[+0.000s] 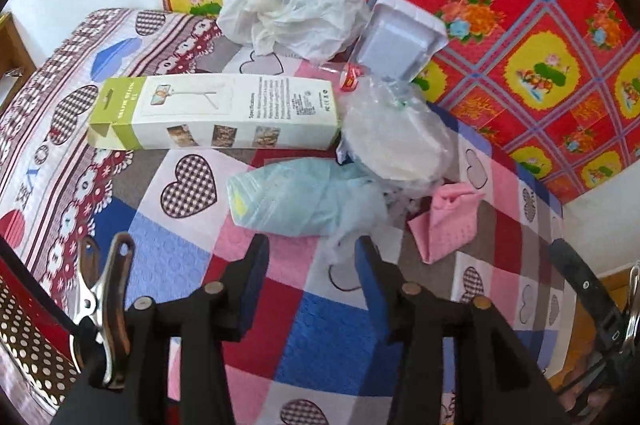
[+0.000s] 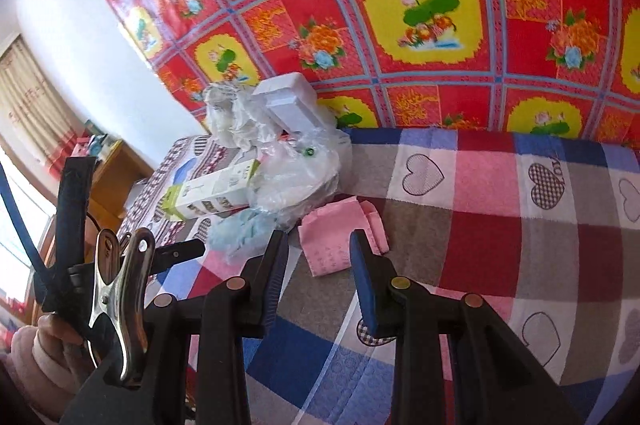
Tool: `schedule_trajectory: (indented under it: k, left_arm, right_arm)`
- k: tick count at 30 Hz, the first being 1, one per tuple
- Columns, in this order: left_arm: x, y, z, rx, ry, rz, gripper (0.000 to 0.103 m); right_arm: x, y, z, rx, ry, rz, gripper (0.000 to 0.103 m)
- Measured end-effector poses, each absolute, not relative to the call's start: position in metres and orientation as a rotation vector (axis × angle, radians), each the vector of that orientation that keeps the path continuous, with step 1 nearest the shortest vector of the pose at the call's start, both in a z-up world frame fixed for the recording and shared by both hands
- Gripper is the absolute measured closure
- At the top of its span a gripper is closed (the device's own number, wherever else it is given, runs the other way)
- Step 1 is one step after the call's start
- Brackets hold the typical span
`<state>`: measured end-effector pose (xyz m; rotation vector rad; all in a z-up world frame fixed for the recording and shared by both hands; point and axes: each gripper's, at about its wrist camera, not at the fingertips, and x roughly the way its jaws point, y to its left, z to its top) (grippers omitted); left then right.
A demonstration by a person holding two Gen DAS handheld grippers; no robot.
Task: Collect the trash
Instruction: 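Lower the left tool onto the green battery and close its fingers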
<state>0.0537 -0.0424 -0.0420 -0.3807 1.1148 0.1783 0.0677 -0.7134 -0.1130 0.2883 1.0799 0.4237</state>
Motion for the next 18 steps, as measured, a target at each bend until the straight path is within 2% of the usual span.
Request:
schedule_trajectory:
  k: [18]
  left_arm:
    - [0.110, -0.053, -0.036, -0.324, 1.082, 0.018, 0.054]
  right_arm:
    - [0.094, -0.699, -0.153, 0.266, 1.185, 0.327, 0.065]
